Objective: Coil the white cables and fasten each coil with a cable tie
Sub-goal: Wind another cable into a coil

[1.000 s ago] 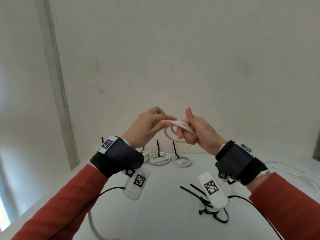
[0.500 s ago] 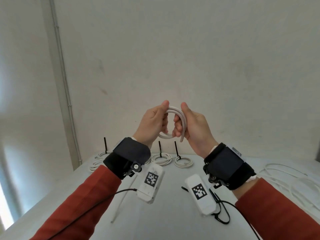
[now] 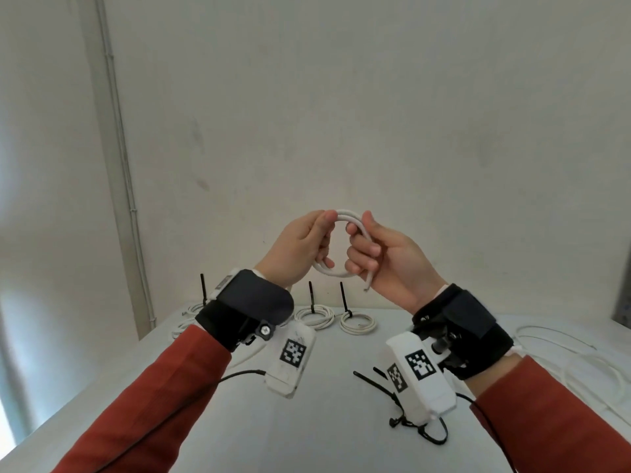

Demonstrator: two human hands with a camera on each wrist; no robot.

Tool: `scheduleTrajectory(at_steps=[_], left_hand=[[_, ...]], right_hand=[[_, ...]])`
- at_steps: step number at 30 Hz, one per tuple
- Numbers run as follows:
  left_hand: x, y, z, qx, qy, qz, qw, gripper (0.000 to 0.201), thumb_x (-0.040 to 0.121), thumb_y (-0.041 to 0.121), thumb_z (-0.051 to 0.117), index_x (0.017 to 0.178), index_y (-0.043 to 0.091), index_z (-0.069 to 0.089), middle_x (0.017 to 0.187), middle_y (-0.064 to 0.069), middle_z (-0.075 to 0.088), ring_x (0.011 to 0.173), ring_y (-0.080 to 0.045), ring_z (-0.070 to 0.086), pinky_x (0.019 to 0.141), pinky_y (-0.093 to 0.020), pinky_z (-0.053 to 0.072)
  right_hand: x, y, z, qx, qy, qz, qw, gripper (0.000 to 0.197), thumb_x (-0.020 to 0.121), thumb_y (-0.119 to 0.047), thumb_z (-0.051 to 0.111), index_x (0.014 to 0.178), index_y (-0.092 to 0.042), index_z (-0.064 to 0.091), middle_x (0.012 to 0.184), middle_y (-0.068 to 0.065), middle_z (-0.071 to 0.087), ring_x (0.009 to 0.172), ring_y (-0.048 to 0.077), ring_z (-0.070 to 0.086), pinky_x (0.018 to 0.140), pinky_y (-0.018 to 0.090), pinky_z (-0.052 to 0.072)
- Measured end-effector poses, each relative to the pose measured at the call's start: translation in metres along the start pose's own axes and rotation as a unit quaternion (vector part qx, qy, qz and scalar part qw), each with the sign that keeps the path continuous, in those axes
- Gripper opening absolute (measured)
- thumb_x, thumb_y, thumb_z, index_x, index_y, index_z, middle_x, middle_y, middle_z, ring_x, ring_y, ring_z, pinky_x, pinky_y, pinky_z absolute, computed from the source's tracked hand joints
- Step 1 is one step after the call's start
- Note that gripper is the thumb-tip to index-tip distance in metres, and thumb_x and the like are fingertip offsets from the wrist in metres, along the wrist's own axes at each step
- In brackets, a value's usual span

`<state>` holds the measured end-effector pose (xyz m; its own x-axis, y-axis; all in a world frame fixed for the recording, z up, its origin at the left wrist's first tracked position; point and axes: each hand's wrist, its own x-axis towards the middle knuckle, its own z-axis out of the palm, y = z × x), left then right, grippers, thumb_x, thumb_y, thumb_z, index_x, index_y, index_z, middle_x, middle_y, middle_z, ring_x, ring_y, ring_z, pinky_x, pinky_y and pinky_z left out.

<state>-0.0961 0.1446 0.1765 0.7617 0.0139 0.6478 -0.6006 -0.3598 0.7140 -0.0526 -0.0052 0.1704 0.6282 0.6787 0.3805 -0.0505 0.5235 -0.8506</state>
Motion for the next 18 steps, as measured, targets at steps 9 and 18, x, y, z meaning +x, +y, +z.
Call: scheduleTrajectory(at_steps=[9,18], left_hand=[[-0.001,-0.005,0.008,0.124,0.017,0.103,0.987,0.037,0.1,0.036,0.035,0.075,0.015,0.052,0.066,-0.001,0.053,0.053,-0.011,0.055,0.046,-0.02,0.043],[-0.014,-0.07,-0.012,0.127,0.044,0.066,0.989,0.03,0.097,0.035,0.038,0.072,0.023,0.049,0.058,0.015,0.048,0.054,-0.003,0.043,0.055,-0.016,0.034]], right_hand=[[-0.013,-0.015,-0.004,0.038,-0.108,0.07,0.991,0.041,0.097,-0.038,0.034,0.066,-0.018,0.051,0.045,-0.008,0.013,0.037,0.011,0.012,0.045,0.022,0.028],[-0.028,-0.066,-0.056,0.185,-0.109,-0.087,0.973,0.029,0.098,-0.027,0.039,0.076,-0.013,0.052,0.05,-0.004,0.026,0.042,0.014,0.022,0.051,0.026,0.033]])
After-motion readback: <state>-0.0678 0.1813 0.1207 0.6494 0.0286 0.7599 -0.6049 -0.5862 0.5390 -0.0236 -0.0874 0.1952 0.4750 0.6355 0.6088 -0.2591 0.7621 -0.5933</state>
